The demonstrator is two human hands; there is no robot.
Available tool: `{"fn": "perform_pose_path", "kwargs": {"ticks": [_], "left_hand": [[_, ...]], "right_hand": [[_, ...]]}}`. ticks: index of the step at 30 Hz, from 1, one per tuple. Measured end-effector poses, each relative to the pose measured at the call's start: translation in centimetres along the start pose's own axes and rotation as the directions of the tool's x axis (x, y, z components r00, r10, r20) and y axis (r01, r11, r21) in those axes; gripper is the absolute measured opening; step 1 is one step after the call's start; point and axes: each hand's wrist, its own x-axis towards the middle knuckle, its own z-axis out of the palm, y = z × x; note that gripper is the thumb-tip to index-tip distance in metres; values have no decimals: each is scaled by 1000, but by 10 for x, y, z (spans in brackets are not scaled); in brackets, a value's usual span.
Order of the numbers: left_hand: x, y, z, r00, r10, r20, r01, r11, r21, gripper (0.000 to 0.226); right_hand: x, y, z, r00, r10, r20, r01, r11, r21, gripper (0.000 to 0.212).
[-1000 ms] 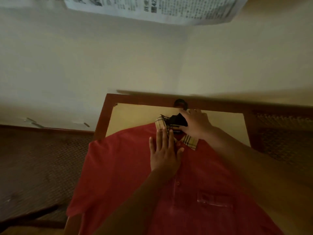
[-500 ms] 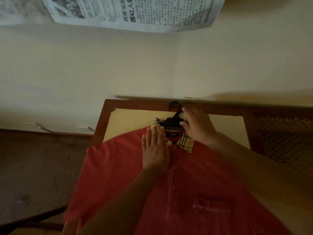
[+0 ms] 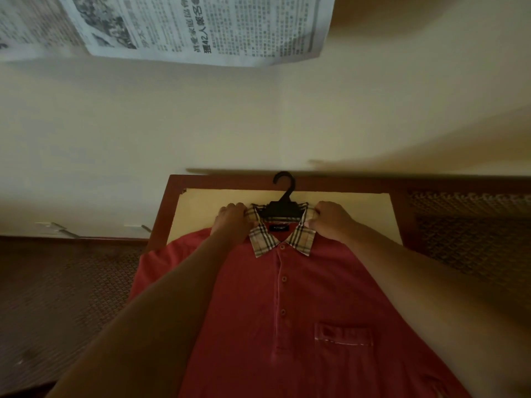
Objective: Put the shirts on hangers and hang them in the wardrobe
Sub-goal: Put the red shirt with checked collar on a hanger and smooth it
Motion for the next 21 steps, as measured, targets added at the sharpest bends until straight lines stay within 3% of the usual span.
{"fn": "perform_pose_path", "kwargs": {"ticks": [4, 9, 13, 17, 21], "left_hand": [[-13, 0, -17, 999, 13, 49, -9, 997, -81, 16], [-43, 12, -54, 999, 45, 9, -44, 991, -127, 28], [-72, 25, -89, 987, 160, 28, -155, 978, -137, 12], [-111, 47, -130, 955, 297, 22, -293, 951, -94, 11], [-154, 58, -159, 941, 338, -17, -338, 938, -70, 16]], "right_hand": [[-19, -3, -17, 999, -41, 23, 38, 994, 105, 28], [-58, -15, -48, 997, -74, 32, 70, 990, 127, 22], [-102, -28, -79, 997, -77, -13, 78, 992, 98, 24], [-156, -38, -106, 995, -48, -84, 58, 992, 112, 24], [-213, -44, -121, 982, -35, -187, 56, 992, 110, 27]]}}
